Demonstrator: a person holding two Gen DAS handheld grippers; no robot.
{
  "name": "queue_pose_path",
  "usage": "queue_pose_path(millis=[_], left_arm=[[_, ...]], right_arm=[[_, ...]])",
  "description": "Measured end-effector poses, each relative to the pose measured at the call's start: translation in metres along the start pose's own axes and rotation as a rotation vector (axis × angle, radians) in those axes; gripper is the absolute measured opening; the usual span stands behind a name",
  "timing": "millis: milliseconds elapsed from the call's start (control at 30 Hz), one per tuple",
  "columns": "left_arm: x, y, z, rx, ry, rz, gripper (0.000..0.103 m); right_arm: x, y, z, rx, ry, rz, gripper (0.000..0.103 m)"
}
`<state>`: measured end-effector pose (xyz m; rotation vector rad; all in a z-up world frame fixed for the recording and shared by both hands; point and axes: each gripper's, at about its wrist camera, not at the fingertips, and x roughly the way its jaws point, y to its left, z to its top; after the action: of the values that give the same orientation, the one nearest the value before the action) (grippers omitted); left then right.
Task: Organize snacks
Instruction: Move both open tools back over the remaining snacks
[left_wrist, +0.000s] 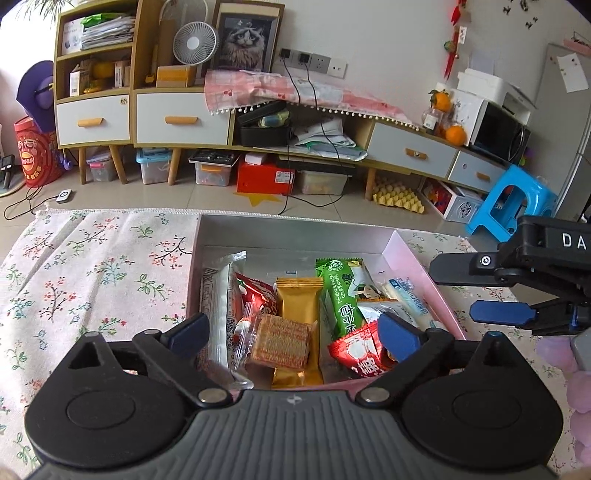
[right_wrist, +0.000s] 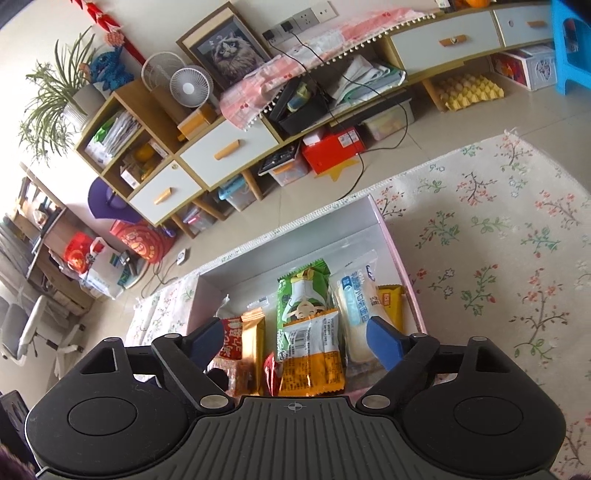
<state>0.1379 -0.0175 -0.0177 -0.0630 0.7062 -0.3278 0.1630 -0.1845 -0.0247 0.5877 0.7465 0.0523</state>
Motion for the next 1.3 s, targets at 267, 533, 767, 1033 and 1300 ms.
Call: queue_pose_path(millis=[267, 533, 767, 1033, 1300], left_arm=[[-0.014, -0.006, -0.008, 0.031, 0.037, 0.024, 0.102], [-0.032, -0.005, -0.02, 0.049, 0.086, 0.034, 0.102], [-0.047, -0.002, -0.035, 0.091, 0.128, 0.045, 0.102], [-0.056, 0.001, -0.052, 0.123, 0.164, 0.036, 0.102], [-0.055, -0.01, -0.077, 0.173, 0.217, -0.028, 0.102]], right_arm=[[-0.023, -0.005, -0.004, -0.041, -0.007, -0.052, 0.092], [-0.047, -0.017, -0.014, -0.102, 0.019, -0.115, 0.092], [-0.067, -0.028, -0.025, -0.14, 0.043, -0.155, 0.093], [-0.066, -0.036, -0.039, -0.21, 0.103, -0.23, 0.093], [-0.059, -0.049, -0.054, -0.216, 0.193, -0.296, 0.093]])
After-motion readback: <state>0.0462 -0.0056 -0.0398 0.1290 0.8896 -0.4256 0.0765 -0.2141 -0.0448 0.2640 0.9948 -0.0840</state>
